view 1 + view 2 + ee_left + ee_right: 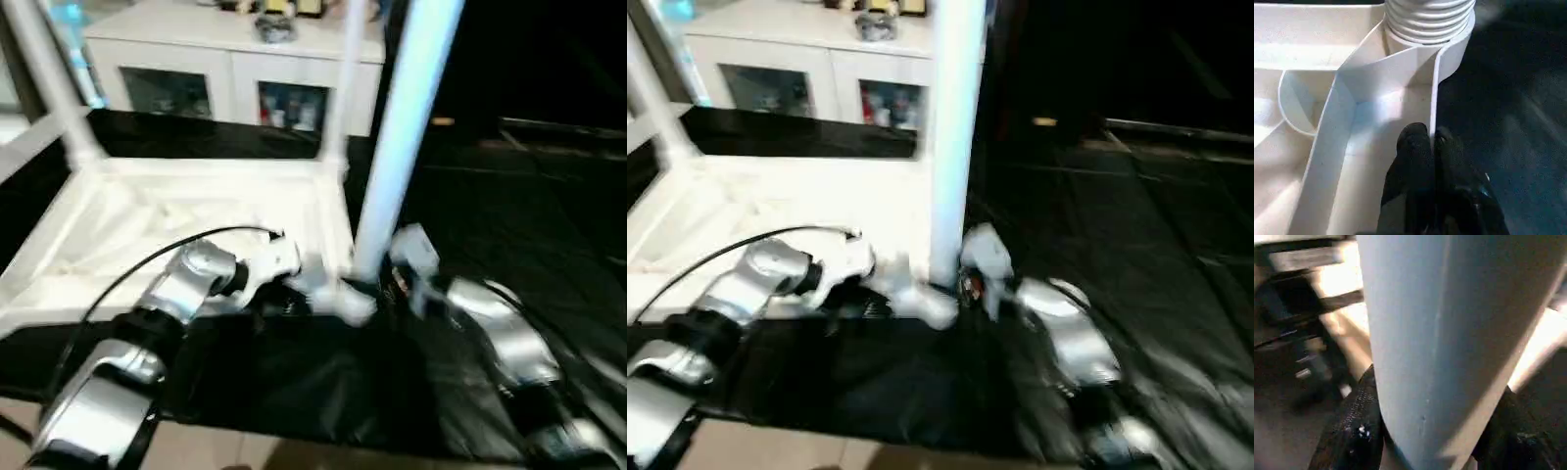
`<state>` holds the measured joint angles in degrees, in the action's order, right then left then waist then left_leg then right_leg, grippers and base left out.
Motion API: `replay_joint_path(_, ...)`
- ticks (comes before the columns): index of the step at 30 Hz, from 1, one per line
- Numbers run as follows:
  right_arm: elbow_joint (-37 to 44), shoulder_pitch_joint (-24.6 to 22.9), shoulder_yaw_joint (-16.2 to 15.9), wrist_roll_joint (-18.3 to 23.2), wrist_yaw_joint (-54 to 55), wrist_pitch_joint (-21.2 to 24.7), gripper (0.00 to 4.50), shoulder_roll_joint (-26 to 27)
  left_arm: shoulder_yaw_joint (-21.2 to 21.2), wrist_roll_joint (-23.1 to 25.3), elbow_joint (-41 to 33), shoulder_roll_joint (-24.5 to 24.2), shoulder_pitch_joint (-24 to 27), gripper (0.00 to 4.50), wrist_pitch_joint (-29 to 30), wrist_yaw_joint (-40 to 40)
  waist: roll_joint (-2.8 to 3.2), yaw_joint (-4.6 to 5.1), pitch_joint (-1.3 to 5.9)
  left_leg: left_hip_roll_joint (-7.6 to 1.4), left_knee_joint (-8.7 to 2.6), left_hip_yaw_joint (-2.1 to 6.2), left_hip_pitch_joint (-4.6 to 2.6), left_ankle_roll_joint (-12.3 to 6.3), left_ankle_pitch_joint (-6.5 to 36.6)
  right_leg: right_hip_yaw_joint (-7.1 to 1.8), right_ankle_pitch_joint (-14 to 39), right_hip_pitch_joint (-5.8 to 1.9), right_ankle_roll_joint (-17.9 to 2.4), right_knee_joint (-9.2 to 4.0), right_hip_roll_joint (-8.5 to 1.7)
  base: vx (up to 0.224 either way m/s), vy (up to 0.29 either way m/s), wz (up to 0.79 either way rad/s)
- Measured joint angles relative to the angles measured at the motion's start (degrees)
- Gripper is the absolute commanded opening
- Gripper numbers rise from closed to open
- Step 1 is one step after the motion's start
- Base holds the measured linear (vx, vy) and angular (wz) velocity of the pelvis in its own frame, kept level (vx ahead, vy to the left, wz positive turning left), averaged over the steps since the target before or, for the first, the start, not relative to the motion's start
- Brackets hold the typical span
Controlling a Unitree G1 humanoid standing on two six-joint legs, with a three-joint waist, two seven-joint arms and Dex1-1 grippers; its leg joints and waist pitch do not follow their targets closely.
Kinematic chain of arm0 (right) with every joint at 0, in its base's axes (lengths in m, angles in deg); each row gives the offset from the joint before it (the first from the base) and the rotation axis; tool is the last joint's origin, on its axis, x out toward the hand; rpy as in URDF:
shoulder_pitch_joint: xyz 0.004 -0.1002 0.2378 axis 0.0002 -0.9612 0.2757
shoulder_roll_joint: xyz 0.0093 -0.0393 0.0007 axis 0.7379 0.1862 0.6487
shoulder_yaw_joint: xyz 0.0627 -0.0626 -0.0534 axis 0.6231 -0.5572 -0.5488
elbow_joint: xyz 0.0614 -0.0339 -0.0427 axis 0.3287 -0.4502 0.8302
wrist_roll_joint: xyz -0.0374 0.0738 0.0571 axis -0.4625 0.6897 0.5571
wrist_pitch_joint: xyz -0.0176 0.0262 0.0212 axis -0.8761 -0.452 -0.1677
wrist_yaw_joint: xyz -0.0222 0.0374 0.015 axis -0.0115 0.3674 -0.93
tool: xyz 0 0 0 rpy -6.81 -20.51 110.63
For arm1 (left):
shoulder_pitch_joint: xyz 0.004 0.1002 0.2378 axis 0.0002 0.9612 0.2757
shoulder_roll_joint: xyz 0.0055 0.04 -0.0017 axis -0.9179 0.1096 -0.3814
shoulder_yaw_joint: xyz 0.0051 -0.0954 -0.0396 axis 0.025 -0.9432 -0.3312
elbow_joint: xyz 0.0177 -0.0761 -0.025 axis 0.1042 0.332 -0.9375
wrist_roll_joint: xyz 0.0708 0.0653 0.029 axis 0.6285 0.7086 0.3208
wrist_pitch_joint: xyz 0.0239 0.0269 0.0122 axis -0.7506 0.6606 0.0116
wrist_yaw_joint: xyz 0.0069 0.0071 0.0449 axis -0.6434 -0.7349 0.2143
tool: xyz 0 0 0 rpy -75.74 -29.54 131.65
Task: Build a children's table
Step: Rotate leg to tighten
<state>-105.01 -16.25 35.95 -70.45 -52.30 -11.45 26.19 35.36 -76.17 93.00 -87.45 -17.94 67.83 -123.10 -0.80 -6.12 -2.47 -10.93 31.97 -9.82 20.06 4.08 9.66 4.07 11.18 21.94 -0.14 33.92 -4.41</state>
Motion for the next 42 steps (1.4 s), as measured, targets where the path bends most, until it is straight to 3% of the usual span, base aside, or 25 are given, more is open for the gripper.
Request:
replay_joint_path(3, -7.0, 5.0, 1.9, -0.8, 9.5, 0.7, 1.91, 3.0, -2.6, -0.4, -0.7, 3.0, -0.4, 0.0, 6.7, 6.8, 0.15, 1.44, -0.21, 0.0, 0.01, 0.13, 0.09, 0.0, 0.0, 0.24, 0.0, 0.02, 0.0, -0.86, -0.03, -0.019, 0.01, -0.05)
replay_joint_path(6, -15.9, 12.3, 4.2, -0.5, 18.4, 1.9, 1.91, 6.4, -5.3, -1.0, -4.6, 6.2, 0.0, 0.0, 14.4, 13.5, 0.01, 2.82, -0.57, 0.05, 0.35, 0.14, 0.54, -0.02, 0.0, 0.27, -0.3, 0.6, -0.4, -0.93, -0.11, -0.018, 0.047, -0.2)
replay_joint_path(9, -18.8, 14.6, 5.6, 0.1, 21.3, 2.1, 1.91, 7.3, -5.9, -1.2, -7.6, 7.6, 0.7, 0.0, 17.4, 16.0, -0.05, 2.81, -0.58, 0.05, 0.63, -0.06, 0.98, -0.06, 0.0, 0.1, -1.7, 1.15, -1.2, -0.88, -0.12, 0.0, 0.0, 0.0)
replay_joint_path(15, -21.9, 17.7, 6.4, -0.6, 23.3, 2.4, 1.91, 8.5, -5.9, -0.4, -9.4, 8.8, 0.9, 0.0, 18.3, 19.5, -0.02, 2.05, -0.53, -0.17, 0.2, -0.04, 0.94, -0.02, 0.0, 0.17, -2.1, 1.25, -0.8, -0.71, 0.1, 0.049, -0.025, 0.01)
replay_joint_path(20, -25.3, 19.8, 6.6, -0.8, 23.8, 1.3, 1.91, 8.9, -5.8, -0.2, -10.3, 9.0, 0.9, 0.0, 19.8, 21.0, -0.02, 2.34, -0.52, -0.16, 0.29, -0.11, 0.88, -0.02, 0.0, 0.1, -2.0, 1.27, -0.8, -0.74, 0.08, 0.0, 0.0, 0.0)
replay_joint_path(23, -25.7, 19.9, 6.6, -0.8, 23.8, 1.2, 1.91, 9.2, -5.8, 0.0, -10.3, 8.9, 0.9, 0.0, 20.0, 21.1, -0.02, 2.5, -0.53, -0.16, 0.35, -0.11, 0.84, -0.02, 0.0, 0.08, -2.1, 1.25, -0.8, -0.73, 0.08, 0.0, 0.0, 0.0)
replay_joint_path(25, -26.0, 20.1, 6.8, -0.8, 23.8, 1.2, 2.47, 9.3, -5.7, 0.0, -10.3, 8.8, 0.9, 0.0, 20.0, 21.1, -0.02, 2.51, -0.52, -0.16, 0.34, -0.11, 0.82, -0.01, 0.0, 0.08, -2.1, 1.24, -0.8, -0.73, 0.08, 0.0, 0.0, 0.0)
replay_joint_path(34, -28.6, 18.6, 8.0, -0.7, 23.0, -0.4, 3.18, 8.9, -5.1, 0.1, -9.5, 8.4, 0.7, 0.0, 18.1, 21.5, 0.05, 1.95, -0.57, -0.14, 0.36, -0.11, 0.88, -0.02, 0.0, 0.08, -2.1, 1.25, -0.8, -0.73, 0.07, 0.0, 0.0, 0.0)
replay_joint_path(37, -24.0, 13.4, 7.7, -0.6, 19.5, -0.3, 3.54, 7.4, -4.2, 0.2, -7.3, 7.8, -0.1, 0.0, 15.1, 21.1, 0.21, 1.45, -0.64, -0.14, 0.36, -0.1, 0.86, -0.02, 0.0, 0.07, -2.1, 1.24, -0.8, -0.73, 0.07, 0.0, 0.0, 0.0)
replay_joint_path(40, -20.6, 9.8, 7.5, -0.2, 16.2, 0.0, 3.64, 6.5, -4.1, 0.3, -6.0, 6.7, -0.4, 0.0, 12.9, 20.6, 0.35, 1.68, -0.68, -0.17, 0.31, -0.08, 0.86, -0.01, 0.0, 0.09, -2.1, 1.28, -0.8, -0.69, 0.13, 0.0, 0.0, 0.0)
replay_joint_path(42, -18.2, 6.3, 6.5, 0.0, 14.2, 0.2, 3.96, 5.8, -4.0, 0.4, -5.6, 5.9, -0.5, 0.0, 11.9, 19.6, 0.42, 1.47, -0.73, -0.2, 0.26, -0.07, 0.86, -0.01, 0.0, 0.13, -2.2, 1.33, -0.8, -0.69, 0.13, 0.0, 0.0, 0.0)
